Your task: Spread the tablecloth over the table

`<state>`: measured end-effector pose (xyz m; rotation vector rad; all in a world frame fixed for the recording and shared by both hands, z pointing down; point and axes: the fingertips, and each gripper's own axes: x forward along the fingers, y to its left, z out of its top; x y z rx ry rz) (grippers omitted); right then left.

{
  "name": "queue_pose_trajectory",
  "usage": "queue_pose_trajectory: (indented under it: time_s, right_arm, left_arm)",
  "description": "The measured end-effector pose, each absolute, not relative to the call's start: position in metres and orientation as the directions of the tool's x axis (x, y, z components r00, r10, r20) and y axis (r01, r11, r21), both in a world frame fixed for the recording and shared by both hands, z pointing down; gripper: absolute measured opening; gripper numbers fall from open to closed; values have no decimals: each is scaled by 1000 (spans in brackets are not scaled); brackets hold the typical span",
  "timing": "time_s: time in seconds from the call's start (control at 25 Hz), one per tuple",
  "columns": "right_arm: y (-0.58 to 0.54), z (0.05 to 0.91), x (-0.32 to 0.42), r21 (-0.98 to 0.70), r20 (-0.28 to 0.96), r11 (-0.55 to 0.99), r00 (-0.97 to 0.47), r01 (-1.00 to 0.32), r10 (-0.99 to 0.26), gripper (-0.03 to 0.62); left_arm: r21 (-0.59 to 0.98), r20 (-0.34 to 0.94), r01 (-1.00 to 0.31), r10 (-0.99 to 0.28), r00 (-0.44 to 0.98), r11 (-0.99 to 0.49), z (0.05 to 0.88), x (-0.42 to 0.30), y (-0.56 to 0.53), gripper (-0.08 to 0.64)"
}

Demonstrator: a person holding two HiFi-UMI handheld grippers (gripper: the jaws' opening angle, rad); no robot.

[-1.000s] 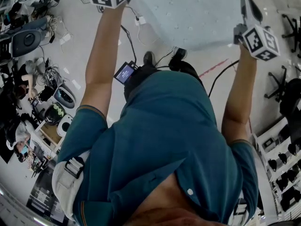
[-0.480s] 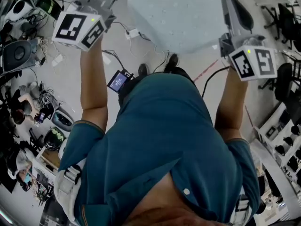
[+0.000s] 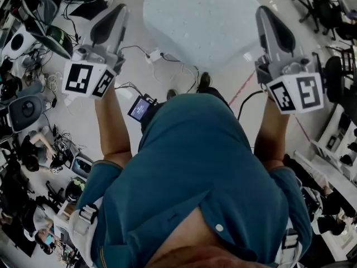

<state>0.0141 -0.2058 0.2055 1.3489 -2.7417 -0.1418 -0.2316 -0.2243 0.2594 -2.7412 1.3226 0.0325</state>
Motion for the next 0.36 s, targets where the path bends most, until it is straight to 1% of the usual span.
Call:
queue_pose_trajectory:
  time_s: [0.36]
  right_arm:
    - [-172, 214, 27, 107, 53, 556, -553, -824, -831, 8]
  left_arm:
    - [-62, -53, -777, -776, 629, -626, 273, -242, -201, 0]
